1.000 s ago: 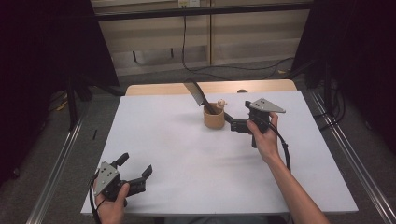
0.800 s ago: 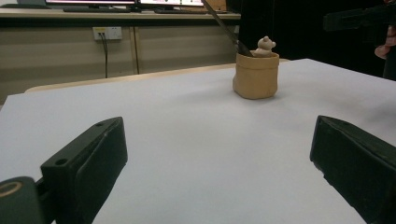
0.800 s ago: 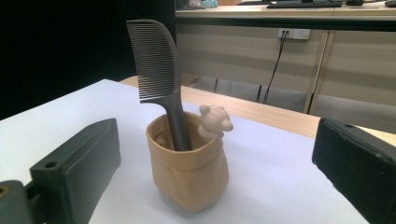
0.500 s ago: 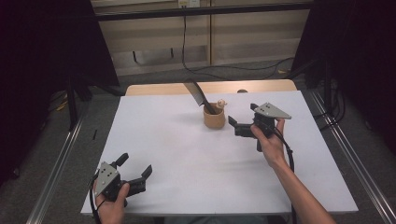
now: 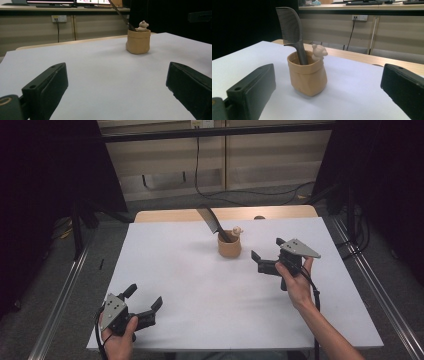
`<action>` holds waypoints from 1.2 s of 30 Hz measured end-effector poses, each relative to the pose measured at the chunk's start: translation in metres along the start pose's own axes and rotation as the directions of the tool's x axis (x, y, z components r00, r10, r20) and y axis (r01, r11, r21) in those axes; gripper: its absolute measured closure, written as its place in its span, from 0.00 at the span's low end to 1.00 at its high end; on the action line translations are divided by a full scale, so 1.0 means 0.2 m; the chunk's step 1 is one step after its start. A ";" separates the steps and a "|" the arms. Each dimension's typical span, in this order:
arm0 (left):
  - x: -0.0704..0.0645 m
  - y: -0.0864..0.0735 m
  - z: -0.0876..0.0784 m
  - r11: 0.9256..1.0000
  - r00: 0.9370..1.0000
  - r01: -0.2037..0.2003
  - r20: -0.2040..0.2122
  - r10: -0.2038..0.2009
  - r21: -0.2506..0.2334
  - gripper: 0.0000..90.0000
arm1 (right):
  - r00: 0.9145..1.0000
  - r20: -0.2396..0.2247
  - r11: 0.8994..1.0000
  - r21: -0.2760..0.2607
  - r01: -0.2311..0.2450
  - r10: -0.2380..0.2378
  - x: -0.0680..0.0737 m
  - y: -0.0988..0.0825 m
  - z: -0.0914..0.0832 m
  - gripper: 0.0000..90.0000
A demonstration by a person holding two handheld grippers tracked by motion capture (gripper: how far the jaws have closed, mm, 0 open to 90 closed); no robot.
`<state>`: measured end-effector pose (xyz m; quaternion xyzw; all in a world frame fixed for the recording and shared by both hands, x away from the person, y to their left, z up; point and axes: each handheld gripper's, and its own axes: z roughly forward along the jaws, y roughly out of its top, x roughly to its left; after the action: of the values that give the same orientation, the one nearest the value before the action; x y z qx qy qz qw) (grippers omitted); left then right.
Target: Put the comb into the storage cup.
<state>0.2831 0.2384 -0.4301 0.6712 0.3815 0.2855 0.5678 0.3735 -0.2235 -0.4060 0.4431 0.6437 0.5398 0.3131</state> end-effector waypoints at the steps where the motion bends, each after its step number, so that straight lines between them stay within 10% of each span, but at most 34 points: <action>1: 0.00 0.00 0.00 1.000 1.000 -0.004 -0.001 0.004 0.005 0.05 | 1.000 0.001 1.000 -0.002 0.001 -0.001 0.00 0.00 -0.01 0.00; 36: 0.00 0.00 0.00 1.000 0.999 0.009 -0.031 -0.009 -0.013 0.05 | 0.993 0.103 0.996 -0.058 0.066 -0.060 -0.04 -0.11 -0.40 0.00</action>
<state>0.2832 0.2378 -0.4303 0.6611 0.3916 0.2959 0.5674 0.3017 -0.2640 -0.4107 0.4393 0.6239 0.5260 0.3755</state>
